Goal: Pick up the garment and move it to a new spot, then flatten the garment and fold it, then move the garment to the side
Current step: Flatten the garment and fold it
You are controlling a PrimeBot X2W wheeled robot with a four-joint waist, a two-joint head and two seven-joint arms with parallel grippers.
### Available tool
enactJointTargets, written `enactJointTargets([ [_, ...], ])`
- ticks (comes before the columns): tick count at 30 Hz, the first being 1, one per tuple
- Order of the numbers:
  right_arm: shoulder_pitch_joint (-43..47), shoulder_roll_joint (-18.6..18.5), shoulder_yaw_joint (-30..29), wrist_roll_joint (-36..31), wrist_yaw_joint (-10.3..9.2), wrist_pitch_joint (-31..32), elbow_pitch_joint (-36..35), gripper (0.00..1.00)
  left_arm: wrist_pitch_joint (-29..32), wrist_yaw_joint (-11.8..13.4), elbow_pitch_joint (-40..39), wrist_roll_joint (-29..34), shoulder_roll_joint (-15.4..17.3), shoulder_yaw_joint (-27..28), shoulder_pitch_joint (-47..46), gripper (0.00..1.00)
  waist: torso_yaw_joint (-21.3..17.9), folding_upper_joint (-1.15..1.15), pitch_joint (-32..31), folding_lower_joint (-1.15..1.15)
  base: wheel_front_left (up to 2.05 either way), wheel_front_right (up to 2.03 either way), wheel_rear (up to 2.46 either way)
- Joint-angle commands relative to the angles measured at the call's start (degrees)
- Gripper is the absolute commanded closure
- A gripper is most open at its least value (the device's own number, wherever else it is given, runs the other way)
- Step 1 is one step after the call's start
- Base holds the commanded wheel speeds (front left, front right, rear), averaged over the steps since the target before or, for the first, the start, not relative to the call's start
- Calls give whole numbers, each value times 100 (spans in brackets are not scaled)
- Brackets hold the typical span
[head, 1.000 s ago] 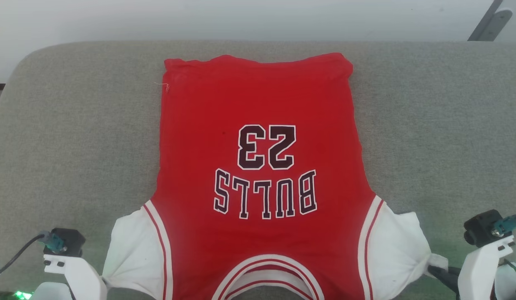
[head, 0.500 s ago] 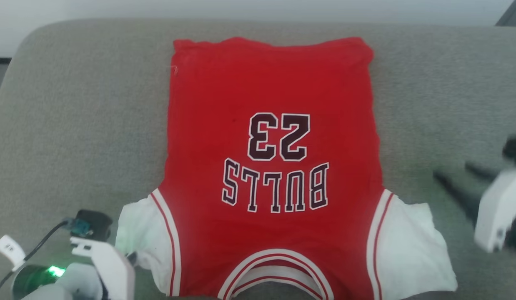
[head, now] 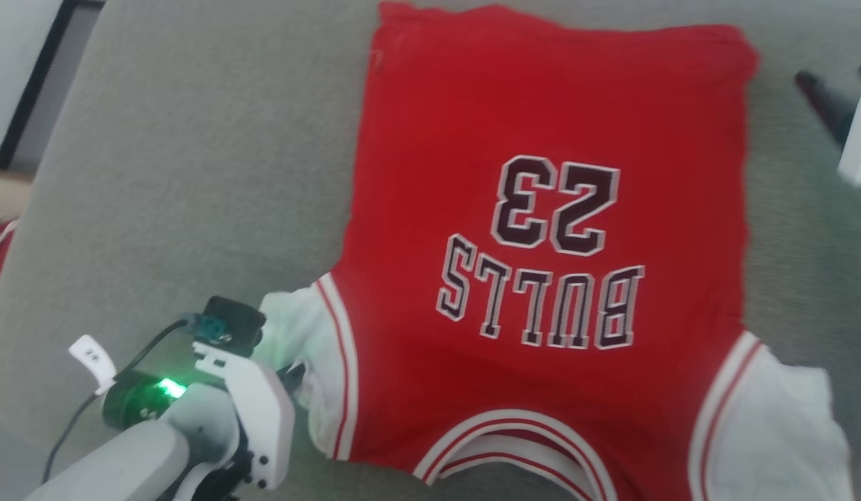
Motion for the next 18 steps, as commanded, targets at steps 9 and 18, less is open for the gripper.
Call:
enactJointTargets([
  [9, -1495, 112, -263, -574, 3, 280, 2151, 0, -97, -309, 411, 145, -423, -158, -327, 100, 724, 0, 551, 0, 0, 0, 0],
  [18, -1908, 332, -543, -1480, 2, 1239, 3688, 42, -186, -514, 847, 61, -715, -234, -401, 100, 912, 0, 701, 0, 0, 0, 0],
])
